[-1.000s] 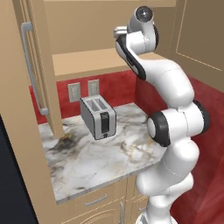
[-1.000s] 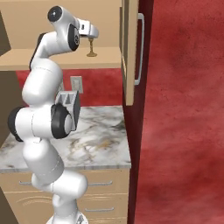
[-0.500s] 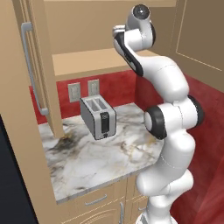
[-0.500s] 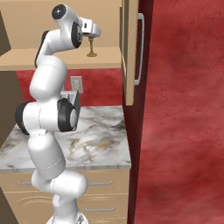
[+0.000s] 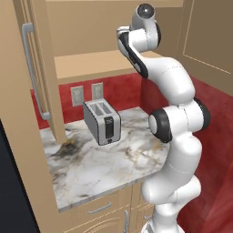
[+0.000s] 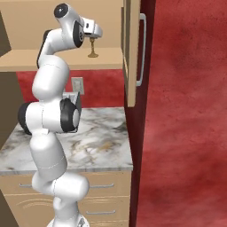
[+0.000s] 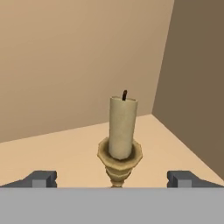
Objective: Get the candle and the liquor from the cabinet and move them to the dining counter.
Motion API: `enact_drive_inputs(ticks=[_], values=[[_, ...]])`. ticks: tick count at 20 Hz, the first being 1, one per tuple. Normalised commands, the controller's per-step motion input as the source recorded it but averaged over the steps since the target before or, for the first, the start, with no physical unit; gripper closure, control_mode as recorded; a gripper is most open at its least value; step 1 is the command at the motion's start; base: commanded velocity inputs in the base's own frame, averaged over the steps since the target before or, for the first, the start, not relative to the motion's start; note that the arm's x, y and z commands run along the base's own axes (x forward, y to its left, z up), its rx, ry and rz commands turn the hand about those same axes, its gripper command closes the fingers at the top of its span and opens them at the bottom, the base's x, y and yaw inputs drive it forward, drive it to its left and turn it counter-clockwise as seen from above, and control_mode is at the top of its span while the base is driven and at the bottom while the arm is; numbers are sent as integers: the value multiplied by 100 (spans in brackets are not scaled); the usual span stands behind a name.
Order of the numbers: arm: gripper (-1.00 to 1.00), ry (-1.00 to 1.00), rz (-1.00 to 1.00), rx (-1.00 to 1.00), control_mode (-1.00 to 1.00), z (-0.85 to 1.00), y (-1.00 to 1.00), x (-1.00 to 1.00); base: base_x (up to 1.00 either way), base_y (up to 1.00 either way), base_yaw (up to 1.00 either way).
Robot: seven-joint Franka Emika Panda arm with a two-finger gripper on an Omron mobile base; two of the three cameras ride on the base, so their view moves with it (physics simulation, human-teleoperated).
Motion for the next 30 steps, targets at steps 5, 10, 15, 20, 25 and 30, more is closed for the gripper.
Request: enact_drive_inputs(ticks=[5, 10, 15, 20, 25, 30], values=[[-100, 1, 0, 0, -100, -11, -6, 2, 0, 0, 0], [-100, 1, 0, 0, -100, -8, -4, 3, 0, 0, 0], [-100, 0, 0, 0, -100, -6, -2, 8, 0, 0, 0], [-100, 0, 0, 0, -100, -7, -1, 9, 0, 0, 0], [-100, 0, 0, 0, -100, -7, -3, 7, 0, 0, 0], [-100, 0, 0, 0, -100, -5, -2, 8, 0, 0, 0]])
